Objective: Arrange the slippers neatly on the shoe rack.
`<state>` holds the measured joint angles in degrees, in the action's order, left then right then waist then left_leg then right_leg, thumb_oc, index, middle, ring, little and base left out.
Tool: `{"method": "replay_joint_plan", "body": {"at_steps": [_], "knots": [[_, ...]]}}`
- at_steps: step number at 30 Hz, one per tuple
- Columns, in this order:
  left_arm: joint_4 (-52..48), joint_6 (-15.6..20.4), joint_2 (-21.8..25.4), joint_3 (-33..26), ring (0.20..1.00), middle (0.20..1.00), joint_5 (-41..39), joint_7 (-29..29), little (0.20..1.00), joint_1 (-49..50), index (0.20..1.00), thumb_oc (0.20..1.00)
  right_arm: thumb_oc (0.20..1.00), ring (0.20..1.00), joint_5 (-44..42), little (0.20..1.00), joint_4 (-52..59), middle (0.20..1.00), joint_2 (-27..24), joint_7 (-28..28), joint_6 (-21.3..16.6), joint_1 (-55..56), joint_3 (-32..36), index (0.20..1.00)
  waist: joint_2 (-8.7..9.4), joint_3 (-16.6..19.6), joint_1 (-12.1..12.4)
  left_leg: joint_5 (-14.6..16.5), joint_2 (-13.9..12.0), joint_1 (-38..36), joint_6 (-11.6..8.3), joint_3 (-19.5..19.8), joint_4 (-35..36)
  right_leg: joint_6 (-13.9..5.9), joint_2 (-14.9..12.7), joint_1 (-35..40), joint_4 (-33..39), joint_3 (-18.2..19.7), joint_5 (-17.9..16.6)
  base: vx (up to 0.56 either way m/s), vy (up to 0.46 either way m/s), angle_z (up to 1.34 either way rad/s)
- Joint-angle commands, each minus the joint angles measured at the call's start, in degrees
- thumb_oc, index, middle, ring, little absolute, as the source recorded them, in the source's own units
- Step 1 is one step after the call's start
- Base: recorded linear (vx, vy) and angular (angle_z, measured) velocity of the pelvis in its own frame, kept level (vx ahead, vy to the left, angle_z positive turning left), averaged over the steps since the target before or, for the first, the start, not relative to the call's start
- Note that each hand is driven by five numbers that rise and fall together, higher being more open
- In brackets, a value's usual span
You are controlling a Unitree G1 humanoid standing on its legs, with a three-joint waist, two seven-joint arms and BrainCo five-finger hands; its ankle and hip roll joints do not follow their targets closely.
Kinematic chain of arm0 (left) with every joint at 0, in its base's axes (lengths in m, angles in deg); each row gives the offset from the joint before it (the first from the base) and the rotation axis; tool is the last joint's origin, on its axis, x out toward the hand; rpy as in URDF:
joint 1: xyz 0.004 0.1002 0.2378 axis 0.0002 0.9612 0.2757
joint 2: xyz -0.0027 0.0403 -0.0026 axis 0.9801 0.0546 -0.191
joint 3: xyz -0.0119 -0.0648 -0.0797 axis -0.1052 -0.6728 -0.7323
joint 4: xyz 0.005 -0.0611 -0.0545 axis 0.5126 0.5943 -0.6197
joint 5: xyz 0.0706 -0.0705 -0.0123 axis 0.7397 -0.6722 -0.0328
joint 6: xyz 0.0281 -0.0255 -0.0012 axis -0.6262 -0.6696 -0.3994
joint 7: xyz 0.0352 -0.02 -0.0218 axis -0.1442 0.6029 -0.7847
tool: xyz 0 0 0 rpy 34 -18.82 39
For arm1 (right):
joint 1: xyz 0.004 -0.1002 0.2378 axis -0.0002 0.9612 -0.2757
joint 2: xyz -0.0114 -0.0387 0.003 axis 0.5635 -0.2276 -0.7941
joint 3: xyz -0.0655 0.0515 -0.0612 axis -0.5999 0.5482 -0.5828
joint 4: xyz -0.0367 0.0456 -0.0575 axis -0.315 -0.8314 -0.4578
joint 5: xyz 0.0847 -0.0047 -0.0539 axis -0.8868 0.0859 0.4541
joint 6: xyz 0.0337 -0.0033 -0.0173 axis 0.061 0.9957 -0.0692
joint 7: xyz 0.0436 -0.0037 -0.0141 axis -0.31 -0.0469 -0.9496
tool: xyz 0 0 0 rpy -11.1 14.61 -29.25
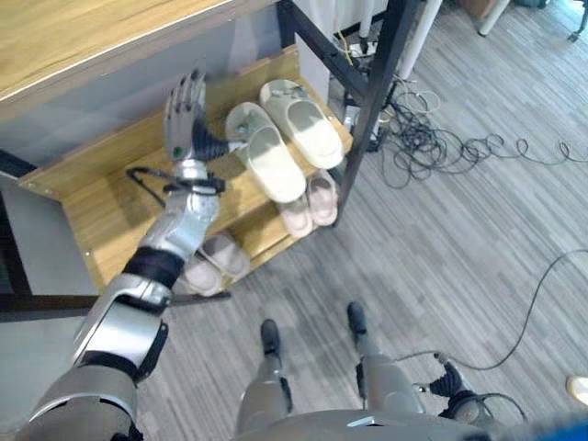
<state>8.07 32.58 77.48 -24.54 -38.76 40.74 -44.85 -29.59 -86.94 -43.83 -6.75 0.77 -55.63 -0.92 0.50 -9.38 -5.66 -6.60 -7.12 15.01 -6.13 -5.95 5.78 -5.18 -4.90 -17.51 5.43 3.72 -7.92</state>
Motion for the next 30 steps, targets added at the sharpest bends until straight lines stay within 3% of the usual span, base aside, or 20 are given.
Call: {"method": "replay_joint_plan", "body": {"at_steps": [1, 4, 6, 13, 25, 30], "knots": [[1.67, 3.10, 2.13, 0.20, 1.000, 1.000, -1.09, 0.16, 1.000, -6.30, 1.000, 1.000, 1.000, 1.000, -2.72, 1.000, -0.09, 1.000, -3.30, -0.08, 0.38, -2.71, 2.92, 1.000, -5.10, -3.06, 0.65, 2.17, -0.69, 0.48, -0.06, 0.10, -0.78, -3.14, -1.80, -2.39, -6.37, -3.02, 5.51, 0.00, 0.002, 0.03], [1.99, 3.34, 2.18, 0.75, 1.000, 1.000, -1.23, 0.76, 1.000, -5.92, 1.000, 1.000, 1.000, 1.000, -2.83, 1.000, -0.04, 1.000, -3.35, -0.07, 0.40, -2.76, 3.01, 1.000, -5.04, -3.03, 0.69, 2.12, -0.72, 0.46, -0.06, 0.19, -0.78, -3.14, -1.83, -2.24, -6.36, -3.13, 5.52, 0.00, 0.002, 0.06], [-0.59, 6.83, 0.71, 2.41, 1.000, 1.000, -3.83, 5.03, 1.000, -3.38, 1.000, 1.000, 1.000, 1.000, -2.75, 1.000, -0.13, 1.000, -3.40, -0.28, 0.74, -2.75, 3.05, 1.000, -5.04, -2.87, 0.90, 2.07, -0.68, 0.58, 0.05, 0.36, -0.78, -3.15, -1.87, -2.16, -6.36, -3.31, 5.48, 0.00, 0.011, 0.02], [-3.12, 8.20, -3.45, 7.96, 1.000, 1.000, -3.75, 9.51, 1.000, -5.41, 1.000, 1.000, 1.000, 1.000, -2.75, 1.000, 0.54, 1.000, -3.28, -0.49, 0.86, -2.93, 2.72, 1.000, -4.61, -2.07, 0.62, 2.22, -0.64, 0.78, 0.12, 0.55, -0.78, -3.15, -1.87, -2.11, -6.08, -3.31, 5.35, 0.00, 0.000, 0.00], [0.58, 8.07, -5.73, 10.62, 1.000, 1.000, -6.06, 11.69, 1.000, -7.85, 1.000, 1.000, 1.000, 1.000, -2.35, 1.000, 0.17, 1.000, -3.37, -0.38, 1.52, -3.38, 2.29, 1.000, -4.61, -1.73, 0.12, 2.05, -0.79, 0.98, 0.22, 0.16, -0.78, -3.19, -1.72, -2.78, -6.04, -2.57, 5.14, 0.00, 0.000, 0.00], [5.08, 5.21, -5.10, 12.96, 1.000, 1.000, -0.82, 10.62, 1.000, -11.62, 1.000, 1.000, 1.000, 1.000, -2.13, 1.000, -0.36, 1.000, -3.90, -0.54, 1.44, -2.90, 2.45, 1.000, -4.35, -1.42, -0.22, 1.88, -1.15, 1.20, 0.10, 0.33, -0.78, -3.24, -1.55, -2.81, -5.77, -2.81, 5.13, 0.00, 0.000, 0.00]]}}
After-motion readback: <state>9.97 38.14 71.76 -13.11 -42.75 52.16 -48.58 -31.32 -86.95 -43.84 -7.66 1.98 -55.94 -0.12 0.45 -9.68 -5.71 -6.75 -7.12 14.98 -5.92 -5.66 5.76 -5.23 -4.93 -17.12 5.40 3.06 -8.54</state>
